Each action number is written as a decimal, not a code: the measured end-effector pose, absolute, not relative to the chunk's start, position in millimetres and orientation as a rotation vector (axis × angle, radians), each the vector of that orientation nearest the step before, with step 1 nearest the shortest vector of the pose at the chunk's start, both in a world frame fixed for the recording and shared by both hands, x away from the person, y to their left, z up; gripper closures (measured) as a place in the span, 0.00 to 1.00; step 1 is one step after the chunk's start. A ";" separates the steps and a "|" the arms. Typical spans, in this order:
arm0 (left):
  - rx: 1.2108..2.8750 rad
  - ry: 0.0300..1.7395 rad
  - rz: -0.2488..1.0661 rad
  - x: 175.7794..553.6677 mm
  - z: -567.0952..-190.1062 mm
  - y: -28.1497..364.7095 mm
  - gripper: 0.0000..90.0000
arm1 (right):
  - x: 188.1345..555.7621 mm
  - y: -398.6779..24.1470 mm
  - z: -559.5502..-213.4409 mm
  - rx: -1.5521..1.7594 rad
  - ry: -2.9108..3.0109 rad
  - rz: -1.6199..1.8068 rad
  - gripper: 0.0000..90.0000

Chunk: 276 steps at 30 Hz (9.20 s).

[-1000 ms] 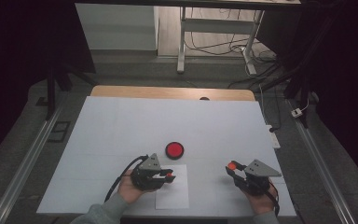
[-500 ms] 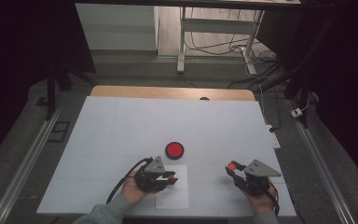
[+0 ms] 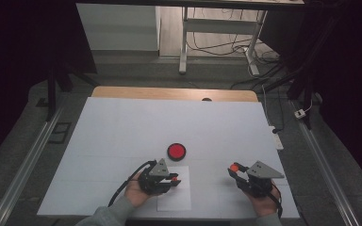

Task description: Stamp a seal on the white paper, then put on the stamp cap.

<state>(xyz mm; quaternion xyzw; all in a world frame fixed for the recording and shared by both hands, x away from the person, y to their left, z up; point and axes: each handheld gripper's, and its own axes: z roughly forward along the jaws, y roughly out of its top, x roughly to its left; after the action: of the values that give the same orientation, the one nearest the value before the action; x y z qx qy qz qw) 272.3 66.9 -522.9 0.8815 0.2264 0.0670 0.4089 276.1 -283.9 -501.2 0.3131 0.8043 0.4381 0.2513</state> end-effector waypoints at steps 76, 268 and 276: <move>2.258 0.518 0.302 259.5 -533.8 63.8 0.81 | 274.7 -286.2 -497.8 0.859 2.168 1.197 0.71; 1.927 0.592 0.119 270.4 -481.5 99.4 0.79 | 270.6 -128.5 -507.7 0.489 2.452 1.385 0.71; 1.928 0.589 0.116 271.2 -482.3 96.1 0.79 | 271.0 -128.5 -507.5 0.496 2.449 1.395 0.71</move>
<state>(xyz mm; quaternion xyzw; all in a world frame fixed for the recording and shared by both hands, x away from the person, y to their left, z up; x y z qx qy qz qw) 271.2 96.1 -482.3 0.8085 0.2468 0.0488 0.5321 271.0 -128.5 -507.5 0.1716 0.8474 0.4827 0.1394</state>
